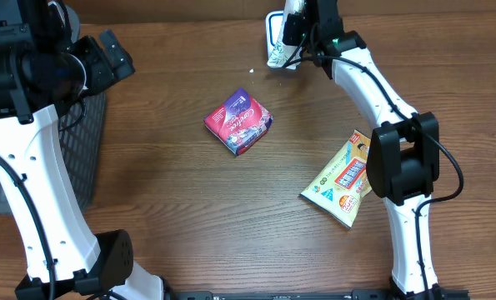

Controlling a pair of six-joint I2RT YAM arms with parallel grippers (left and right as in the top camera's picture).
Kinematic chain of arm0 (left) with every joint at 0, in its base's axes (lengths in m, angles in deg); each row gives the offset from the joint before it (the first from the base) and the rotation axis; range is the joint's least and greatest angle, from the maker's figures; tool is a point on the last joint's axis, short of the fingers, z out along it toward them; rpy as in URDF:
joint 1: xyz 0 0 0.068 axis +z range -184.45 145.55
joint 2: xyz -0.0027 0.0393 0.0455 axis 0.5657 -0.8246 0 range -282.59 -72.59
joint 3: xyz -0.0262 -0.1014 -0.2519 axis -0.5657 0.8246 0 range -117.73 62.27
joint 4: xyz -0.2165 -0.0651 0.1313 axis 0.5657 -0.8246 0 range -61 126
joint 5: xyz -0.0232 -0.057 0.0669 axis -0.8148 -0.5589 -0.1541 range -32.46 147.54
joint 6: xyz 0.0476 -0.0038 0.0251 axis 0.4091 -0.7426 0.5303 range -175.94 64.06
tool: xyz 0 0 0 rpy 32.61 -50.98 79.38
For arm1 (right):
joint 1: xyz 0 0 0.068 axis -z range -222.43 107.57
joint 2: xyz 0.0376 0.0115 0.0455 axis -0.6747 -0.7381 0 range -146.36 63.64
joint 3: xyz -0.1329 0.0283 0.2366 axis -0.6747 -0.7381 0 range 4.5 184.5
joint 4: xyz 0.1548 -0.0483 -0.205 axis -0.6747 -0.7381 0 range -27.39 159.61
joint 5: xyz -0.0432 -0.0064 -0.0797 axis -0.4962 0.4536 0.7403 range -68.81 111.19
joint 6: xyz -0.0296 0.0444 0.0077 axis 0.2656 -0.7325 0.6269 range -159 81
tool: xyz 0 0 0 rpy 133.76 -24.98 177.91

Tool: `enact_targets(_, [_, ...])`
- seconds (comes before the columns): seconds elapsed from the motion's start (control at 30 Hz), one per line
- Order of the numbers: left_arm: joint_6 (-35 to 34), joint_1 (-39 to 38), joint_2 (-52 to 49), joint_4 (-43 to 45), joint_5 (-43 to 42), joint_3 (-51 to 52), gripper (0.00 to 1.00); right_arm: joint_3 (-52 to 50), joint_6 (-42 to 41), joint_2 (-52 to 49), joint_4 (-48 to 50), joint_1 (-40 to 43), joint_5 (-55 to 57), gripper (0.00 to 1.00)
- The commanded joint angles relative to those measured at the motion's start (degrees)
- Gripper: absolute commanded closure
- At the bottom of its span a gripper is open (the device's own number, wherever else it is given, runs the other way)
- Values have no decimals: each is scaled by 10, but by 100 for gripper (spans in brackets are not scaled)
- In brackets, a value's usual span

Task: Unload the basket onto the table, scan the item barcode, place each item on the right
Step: 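Hold the white tube up in front of the scanner face, then carry the white tube off the table to the right and release it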

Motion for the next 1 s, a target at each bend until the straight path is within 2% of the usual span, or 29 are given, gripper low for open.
enact_targets(0.0, [-2,-1,0,1,2,2,0,54,2,51,4,19,6,96])
enact_targets(0.23, [-2,-1,0,1,2,2,0,58,-1,120,-27,88,6,96])
enact_targets(0.43, [-2,-1,0,1,2,2,0,58,-1,159,-98,189,21,96])
enact_targets(0.53, [-2,-1,0,1,2,2,0,57,-6,160,-164,252,57,96])
enact_targets(0.7, [-2,-1,0,1,2,2,0,57,-74,151,-273,366,90,96])
enact_targets(0.97, [-2,-1,0,1,2,2,0,54,-76,130,-342,511,90,96])
